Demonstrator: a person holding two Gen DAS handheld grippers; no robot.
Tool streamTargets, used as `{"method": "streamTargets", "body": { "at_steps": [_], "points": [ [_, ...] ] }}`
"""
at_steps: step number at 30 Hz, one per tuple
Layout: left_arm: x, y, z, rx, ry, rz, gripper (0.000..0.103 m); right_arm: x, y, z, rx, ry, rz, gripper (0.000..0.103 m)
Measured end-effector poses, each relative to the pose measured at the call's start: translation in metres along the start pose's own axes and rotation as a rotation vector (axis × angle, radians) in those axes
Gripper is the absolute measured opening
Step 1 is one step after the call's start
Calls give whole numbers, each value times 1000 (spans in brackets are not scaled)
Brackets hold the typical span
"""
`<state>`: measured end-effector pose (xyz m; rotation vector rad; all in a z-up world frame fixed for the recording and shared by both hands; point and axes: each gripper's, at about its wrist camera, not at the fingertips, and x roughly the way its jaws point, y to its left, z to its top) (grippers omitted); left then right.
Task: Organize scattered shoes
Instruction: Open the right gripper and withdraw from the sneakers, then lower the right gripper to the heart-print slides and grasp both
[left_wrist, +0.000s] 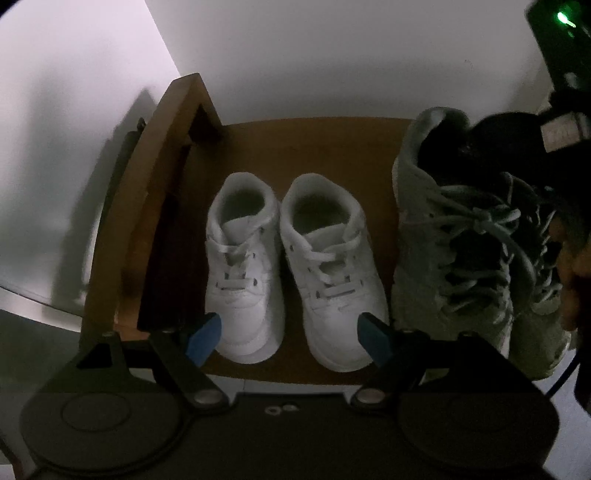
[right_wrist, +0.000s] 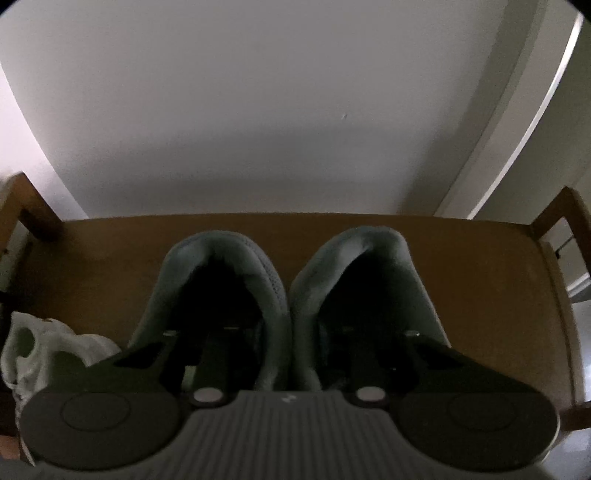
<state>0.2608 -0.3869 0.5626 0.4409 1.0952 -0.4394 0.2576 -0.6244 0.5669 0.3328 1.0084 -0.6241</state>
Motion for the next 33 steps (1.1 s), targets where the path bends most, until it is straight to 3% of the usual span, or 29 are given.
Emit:
{"method": "streamTargets", "body": {
  "at_steps": [2,5,7,11,15,19,20,23,25,33],
  "points": [
    [-4,-1,-4,2,-7,-9,81,-20,-3,-7,-13,-86,-45,82],
    [-12,-5,-13,17,-26,-16,81,-50,-16,-19,-12,-177,-48,83],
    [-23,-8,-28,39,-47,-22,81,-72,-31,-38,45,-201,2,82],
    [-42,-15,-62,90,-85,-35,81,-110,-58,-91,166,-282,81,84],
    [-47,-27,-118,131,-75,-48,81,-155,-85,-199,272,-350,75,90],
    [-41,-39,-168,125,-37,-83,81,-154,-96,-283,332,-300,82,90],
    [-36,-46,-185,125,-22,-95,81,-146,-96,-284,331,-296,82,90],
    [-18,-71,-227,144,13,-102,81,-140,-108,-354,320,-260,47,90],
    [-7,-84,-244,143,23,-98,81,-133,-112,-377,318,-242,35,90],
    [97,-170,-347,63,50,-68,81,-38,-167,-525,258,-92,-43,90]
  ]
}}
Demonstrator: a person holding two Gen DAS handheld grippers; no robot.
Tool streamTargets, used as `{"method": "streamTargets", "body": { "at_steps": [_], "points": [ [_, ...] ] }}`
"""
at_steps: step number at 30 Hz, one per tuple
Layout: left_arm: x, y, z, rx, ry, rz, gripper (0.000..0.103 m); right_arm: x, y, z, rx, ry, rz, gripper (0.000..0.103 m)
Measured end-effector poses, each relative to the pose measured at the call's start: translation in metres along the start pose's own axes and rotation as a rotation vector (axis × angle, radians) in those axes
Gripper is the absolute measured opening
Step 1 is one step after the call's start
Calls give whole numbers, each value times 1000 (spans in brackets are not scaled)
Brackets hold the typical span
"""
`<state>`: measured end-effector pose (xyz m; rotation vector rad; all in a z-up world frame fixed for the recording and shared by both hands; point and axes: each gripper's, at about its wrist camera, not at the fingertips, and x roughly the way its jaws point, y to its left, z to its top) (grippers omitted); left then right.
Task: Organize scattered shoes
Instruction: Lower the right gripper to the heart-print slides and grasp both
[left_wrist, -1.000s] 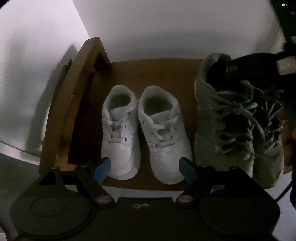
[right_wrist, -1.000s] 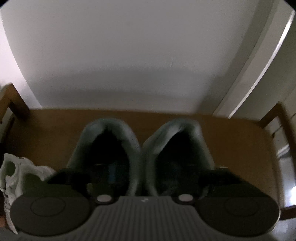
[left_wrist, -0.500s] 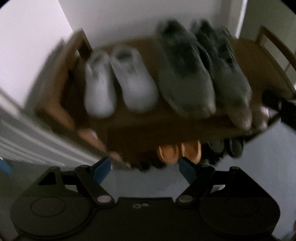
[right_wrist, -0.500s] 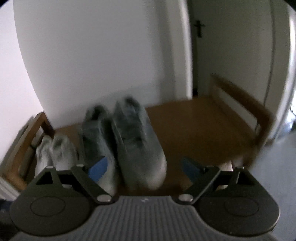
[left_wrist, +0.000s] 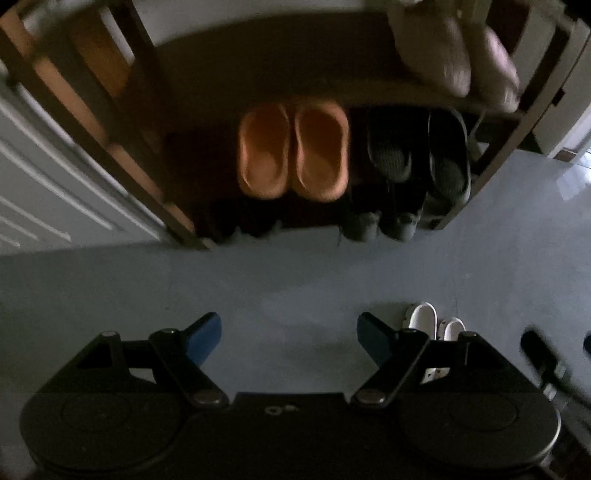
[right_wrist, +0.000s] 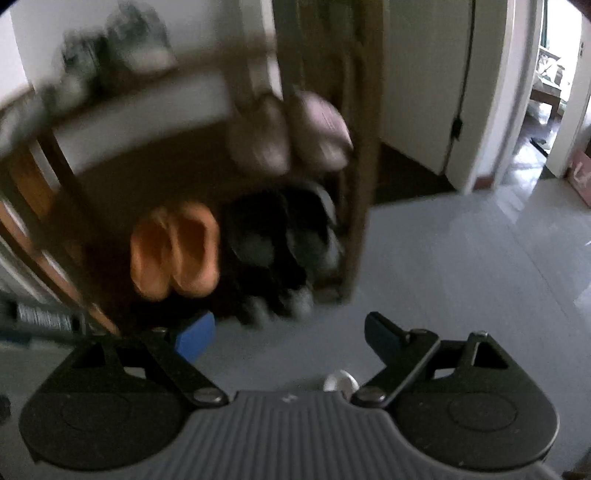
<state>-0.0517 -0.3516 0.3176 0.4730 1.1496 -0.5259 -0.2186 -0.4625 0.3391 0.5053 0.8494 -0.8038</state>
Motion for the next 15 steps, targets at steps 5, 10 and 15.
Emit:
{"method": "streamTargets", "body": {
  "at_steps": [5,10,15],
  "points": [
    [89,-52,-52,-18,6,12,81,103,-43,-98,-70,103,15,90],
    [170,-93,-88,48,31,26,81,196,-71,-163,21,173,-58,90],
    [223,-116,-104,92,51,22,81,255,-96,-197,133,162,-180,89]
  ]
}}
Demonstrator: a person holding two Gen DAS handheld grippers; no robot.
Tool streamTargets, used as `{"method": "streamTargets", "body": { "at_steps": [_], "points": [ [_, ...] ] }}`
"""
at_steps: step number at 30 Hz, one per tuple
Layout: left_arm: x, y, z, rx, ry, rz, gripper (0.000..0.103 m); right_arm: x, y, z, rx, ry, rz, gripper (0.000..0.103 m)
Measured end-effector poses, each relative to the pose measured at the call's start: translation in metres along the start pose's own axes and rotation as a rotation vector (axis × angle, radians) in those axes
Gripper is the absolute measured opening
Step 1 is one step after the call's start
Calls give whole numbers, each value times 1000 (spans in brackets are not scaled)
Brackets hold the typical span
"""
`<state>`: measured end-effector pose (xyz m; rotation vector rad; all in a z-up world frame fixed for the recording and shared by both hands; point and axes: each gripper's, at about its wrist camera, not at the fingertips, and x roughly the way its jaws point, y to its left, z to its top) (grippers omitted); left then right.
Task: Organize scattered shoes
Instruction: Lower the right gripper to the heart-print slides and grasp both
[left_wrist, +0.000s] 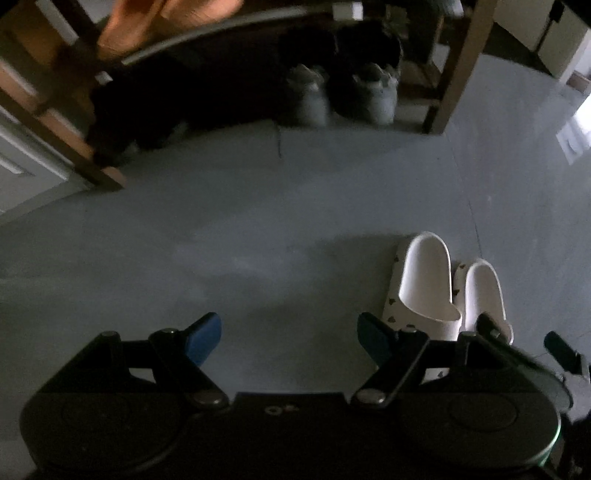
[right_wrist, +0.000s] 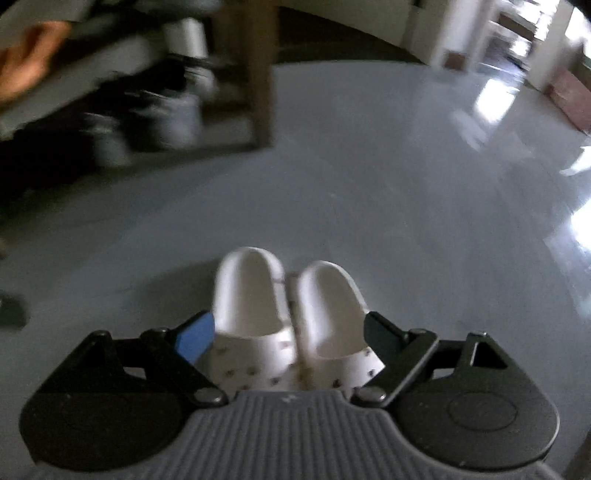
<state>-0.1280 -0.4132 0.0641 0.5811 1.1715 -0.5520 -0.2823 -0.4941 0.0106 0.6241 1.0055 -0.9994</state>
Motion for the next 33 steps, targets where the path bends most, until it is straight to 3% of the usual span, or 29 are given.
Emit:
{"method": "streamTargets", "body": {
  "at_steps": [4,9,14,21,26,33],
  "points": [
    [21,-10,-3,28,-5,12,81,7,-18,-25,96,-21,20,89],
    [51,-27,-14,60,5,11,81,12,-40,-98,122,42,77,90],
    [66,-43,-28,100,-2,4,81,37,-40,-137,153,18,60,89],
    [92,-62,-55,158,24,29,81,69,-23,-172,72,-155,-14,90],
    [114,-69,-75,172,80,29,81,84,-22,-193,15,-214,-29,89],
    [123,-70,-82,197,90,27,81,104,-9,-177,-5,-303,-13,90]
  ]
}}
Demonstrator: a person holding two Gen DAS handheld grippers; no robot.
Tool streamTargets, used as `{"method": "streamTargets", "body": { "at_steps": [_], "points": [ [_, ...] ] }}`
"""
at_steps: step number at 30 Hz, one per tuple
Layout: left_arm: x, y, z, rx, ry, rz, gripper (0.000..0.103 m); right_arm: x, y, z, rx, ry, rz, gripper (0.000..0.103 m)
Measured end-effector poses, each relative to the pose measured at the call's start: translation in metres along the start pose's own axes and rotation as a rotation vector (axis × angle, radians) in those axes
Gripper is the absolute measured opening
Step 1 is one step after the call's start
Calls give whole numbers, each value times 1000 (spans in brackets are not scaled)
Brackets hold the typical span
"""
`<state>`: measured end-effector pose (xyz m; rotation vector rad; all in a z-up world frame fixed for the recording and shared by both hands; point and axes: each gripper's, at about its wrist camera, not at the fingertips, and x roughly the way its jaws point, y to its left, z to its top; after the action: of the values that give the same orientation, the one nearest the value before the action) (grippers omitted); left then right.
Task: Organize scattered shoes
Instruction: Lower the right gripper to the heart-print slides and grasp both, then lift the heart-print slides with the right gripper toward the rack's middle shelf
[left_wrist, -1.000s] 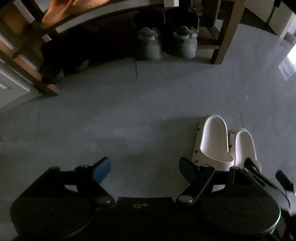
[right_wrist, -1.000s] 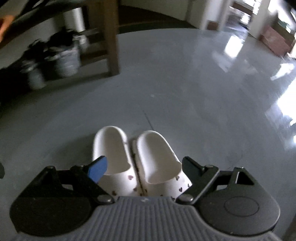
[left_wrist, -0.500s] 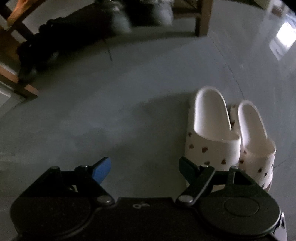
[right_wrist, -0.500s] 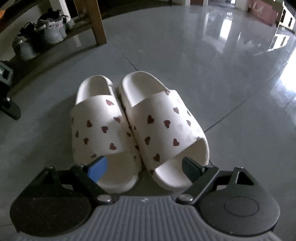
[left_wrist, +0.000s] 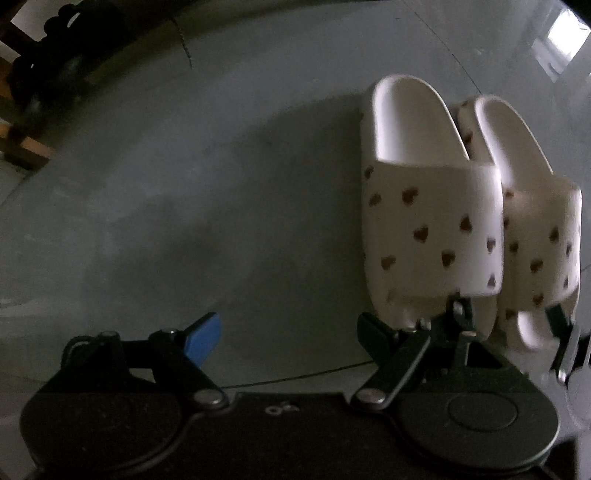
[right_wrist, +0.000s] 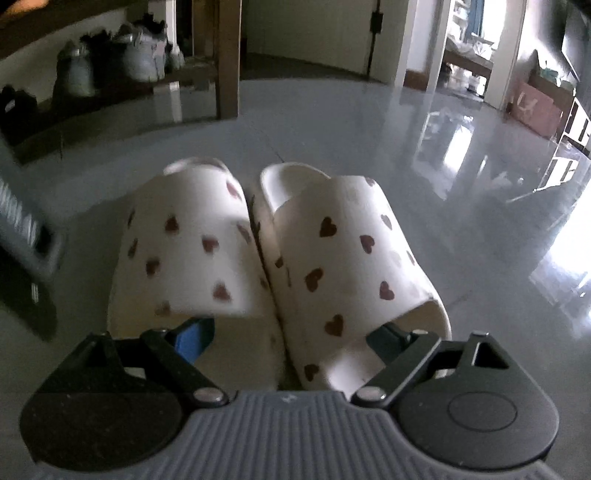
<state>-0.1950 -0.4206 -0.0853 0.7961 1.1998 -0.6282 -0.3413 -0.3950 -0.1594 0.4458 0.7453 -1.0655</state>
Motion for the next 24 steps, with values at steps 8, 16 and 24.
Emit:
{"method": "streamTargets", "body": {
  "at_steps": [8,16,24],
  "points": [
    [8,1,1,3,-30,-1,81,25,6,5,83,-122,42,62],
    [-7,5,-1,7,-64,-15,81,7,14,18,48,-186,50,27],
    [-45,3,6,28,-83,-41,81,-15,7,50,85,-155,69,25]
  ]
}}
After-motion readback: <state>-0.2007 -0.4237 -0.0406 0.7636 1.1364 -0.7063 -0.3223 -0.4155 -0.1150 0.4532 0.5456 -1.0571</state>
